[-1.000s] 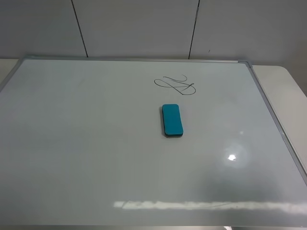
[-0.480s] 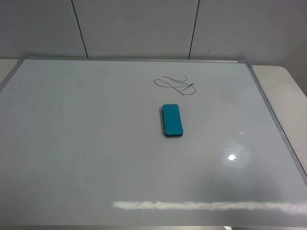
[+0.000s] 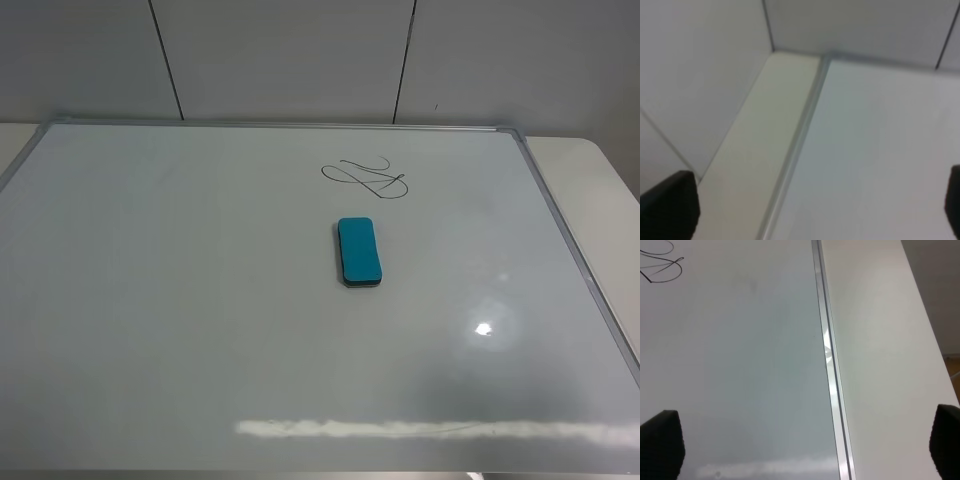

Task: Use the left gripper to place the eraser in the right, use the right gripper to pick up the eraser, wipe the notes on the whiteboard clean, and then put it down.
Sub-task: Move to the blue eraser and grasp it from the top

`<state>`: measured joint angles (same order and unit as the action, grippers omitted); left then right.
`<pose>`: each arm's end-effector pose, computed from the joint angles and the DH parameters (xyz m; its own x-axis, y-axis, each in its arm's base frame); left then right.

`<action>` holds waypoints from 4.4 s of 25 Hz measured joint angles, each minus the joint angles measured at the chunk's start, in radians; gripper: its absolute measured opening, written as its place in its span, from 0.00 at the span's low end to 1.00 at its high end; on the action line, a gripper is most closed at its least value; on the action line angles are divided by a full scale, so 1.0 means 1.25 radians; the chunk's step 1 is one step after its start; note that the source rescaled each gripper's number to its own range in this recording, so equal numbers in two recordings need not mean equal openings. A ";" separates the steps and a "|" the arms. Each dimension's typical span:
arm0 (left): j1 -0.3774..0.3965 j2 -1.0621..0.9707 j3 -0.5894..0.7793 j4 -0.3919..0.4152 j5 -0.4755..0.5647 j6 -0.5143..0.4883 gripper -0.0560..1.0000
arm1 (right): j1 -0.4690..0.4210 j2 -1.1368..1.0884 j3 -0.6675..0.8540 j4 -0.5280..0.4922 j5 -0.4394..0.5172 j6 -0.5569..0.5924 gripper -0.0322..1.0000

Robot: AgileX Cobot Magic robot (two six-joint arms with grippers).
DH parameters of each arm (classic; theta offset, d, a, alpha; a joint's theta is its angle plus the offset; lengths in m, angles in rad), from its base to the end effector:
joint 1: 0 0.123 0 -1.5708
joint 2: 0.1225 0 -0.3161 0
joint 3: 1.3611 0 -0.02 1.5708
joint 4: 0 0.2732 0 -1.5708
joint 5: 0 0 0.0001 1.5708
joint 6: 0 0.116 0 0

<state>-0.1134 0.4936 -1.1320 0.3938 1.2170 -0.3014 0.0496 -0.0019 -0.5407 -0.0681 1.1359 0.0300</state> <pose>0.0344 0.0381 0.4533 -0.4060 -0.1019 -0.9082 -0.2817 0.9593 0.0183 -0.0032 -0.0073 0.2820 -0.4834 -0.0227 -0.8751 0.0051 0.9996 -0.0288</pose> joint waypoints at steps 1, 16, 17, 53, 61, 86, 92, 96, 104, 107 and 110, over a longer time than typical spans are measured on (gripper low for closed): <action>0.012 -0.031 0.049 -0.001 0.001 -0.002 1.00 | 0.000 0.000 0.000 0.000 0.000 0.000 0.97; 0.071 -0.353 0.487 -0.069 -0.112 -0.070 1.00 | 0.000 0.000 0.000 0.000 0.000 0.000 0.97; 0.071 -0.371 0.490 -0.092 -0.105 -0.070 1.00 | 0.000 0.000 0.000 0.000 0.000 0.000 0.97; 0.071 -0.399 0.495 -0.228 -0.117 0.038 1.00 | 0.000 0.000 0.000 0.000 0.000 0.000 0.97; 0.071 -0.399 0.495 -0.228 -0.117 0.038 1.00 | 0.000 0.000 0.000 0.000 0.000 0.000 0.97; 0.071 -0.399 0.495 -0.228 -0.117 0.039 1.00 | 0.000 0.000 0.000 -0.008 -0.068 0.042 0.97; 0.071 -0.399 0.495 -0.228 -0.117 0.039 1.00 | 0.000 0.000 0.000 -0.008 -0.070 0.042 0.97; 0.071 -0.399 0.495 -0.228 -0.117 0.039 1.00 | 0.000 0.000 0.000 -0.008 -0.070 0.042 0.97; 0.071 -0.399 0.495 -0.228 -0.117 0.039 1.00 | 0.000 0.000 0.000 -0.009 -0.050 0.044 0.97; 0.071 -0.399 0.495 -0.228 -0.117 0.039 1.00 | 0.000 0.002 0.000 -0.030 0.007 0.055 0.97; 0.071 -0.399 0.495 -0.228 -0.117 0.039 1.00 | 0.000 0.047 -0.002 -0.020 0.058 0.061 0.97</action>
<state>-0.0242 -0.0055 -0.5137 0.1094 1.0708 -0.2526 0.0496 0.0571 -0.5437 -0.0928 1.2078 0.1064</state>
